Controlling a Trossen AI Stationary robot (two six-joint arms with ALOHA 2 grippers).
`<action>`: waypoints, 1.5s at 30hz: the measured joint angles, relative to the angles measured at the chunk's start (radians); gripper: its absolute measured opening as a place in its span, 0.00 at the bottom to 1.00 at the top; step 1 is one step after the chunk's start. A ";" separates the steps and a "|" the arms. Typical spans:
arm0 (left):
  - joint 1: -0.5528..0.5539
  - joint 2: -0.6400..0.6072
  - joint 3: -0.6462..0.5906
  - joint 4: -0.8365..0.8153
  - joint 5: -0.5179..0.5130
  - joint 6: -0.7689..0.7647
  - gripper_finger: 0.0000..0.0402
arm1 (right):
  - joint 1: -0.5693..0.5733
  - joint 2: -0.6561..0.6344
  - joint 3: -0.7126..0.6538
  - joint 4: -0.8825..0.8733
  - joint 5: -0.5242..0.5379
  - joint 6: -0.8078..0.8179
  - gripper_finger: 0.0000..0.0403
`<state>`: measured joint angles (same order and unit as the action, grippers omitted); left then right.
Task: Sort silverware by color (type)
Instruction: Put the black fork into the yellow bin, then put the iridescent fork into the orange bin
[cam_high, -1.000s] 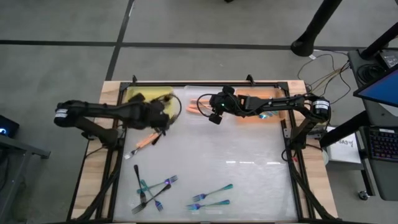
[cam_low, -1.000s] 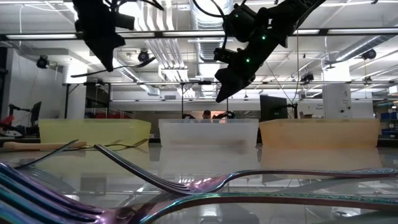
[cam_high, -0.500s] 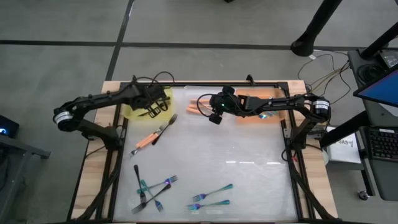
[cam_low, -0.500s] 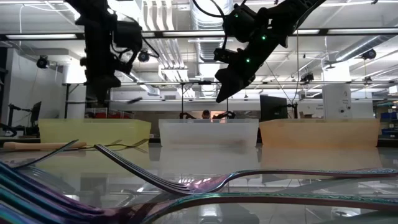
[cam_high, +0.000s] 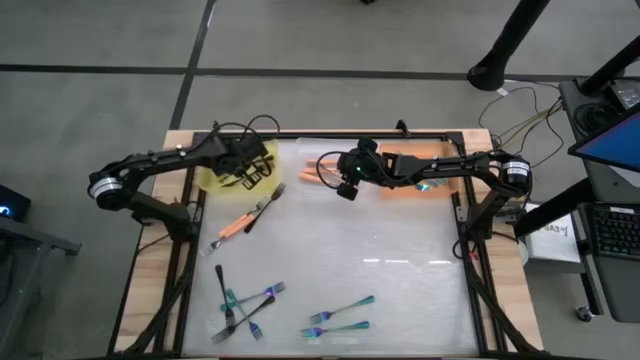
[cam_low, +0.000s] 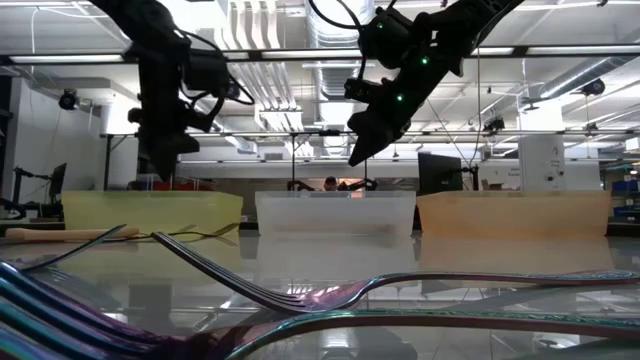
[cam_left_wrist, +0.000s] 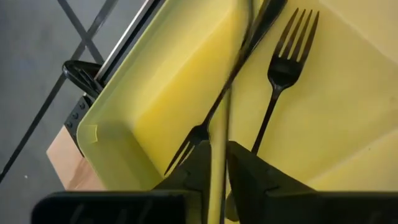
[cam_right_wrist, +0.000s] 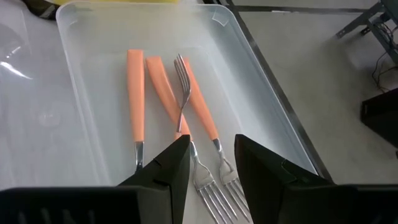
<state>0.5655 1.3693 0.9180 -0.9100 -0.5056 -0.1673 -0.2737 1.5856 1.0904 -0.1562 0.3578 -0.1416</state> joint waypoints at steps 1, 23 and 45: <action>0.000 0.004 0.002 0.000 0.000 0.001 0.11 | 0.000 0.000 0.000 0.000 0.000 0.001 0.29; -0.512 -0.021 0.199 0.070 0.299 -0.169 0.24 | 0.000 -0.028 0.000 -0.032 0.001 -0.068 0.29; -1.221 0.242 0.149 0.068 0.471 -1.045 0.24 | 0.014 -0.038 0.000 -0.033 -0.105 0.019 0.29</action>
<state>-0.6552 1.6111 1.0672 -0.8419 -0.0351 -1.2124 -0.2596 1.5478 1.0904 -0.1890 0.2531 -0.1228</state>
